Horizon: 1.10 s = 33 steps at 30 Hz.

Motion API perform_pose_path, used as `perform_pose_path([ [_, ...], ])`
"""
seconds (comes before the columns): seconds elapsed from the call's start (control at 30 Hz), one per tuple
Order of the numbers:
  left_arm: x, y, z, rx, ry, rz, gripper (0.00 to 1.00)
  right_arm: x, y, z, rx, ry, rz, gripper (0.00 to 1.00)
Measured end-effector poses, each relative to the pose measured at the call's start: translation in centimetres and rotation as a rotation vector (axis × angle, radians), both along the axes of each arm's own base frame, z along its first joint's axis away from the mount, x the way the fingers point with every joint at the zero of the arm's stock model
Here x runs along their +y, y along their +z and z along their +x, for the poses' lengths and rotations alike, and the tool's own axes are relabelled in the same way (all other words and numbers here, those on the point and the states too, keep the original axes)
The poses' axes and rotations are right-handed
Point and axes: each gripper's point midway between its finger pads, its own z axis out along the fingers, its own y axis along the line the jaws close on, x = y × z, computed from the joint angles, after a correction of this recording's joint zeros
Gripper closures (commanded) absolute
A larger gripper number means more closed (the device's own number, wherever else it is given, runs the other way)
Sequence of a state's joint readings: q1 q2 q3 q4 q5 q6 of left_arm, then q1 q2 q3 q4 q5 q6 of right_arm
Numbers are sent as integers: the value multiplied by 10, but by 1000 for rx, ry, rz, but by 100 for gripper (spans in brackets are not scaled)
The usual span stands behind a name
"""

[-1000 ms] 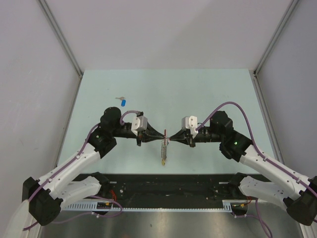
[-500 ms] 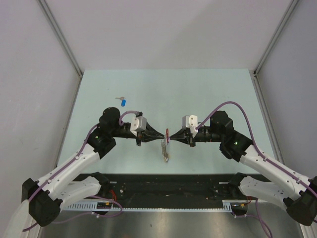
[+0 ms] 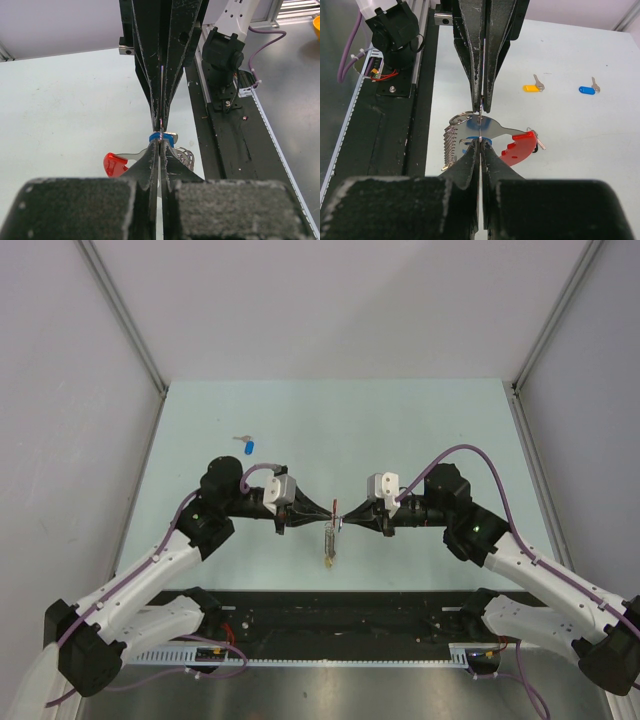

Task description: Put the keys on the keyring

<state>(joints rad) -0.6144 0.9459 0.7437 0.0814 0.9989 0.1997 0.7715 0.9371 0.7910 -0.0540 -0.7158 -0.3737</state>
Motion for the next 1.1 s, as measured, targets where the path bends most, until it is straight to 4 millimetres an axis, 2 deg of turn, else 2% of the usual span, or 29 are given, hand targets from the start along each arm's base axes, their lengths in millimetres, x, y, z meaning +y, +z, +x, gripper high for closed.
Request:
perform_pose_path([
  [1.1,0,0,0,2,-1,0,100,3,-1,-2,4,8,-2,100],
])
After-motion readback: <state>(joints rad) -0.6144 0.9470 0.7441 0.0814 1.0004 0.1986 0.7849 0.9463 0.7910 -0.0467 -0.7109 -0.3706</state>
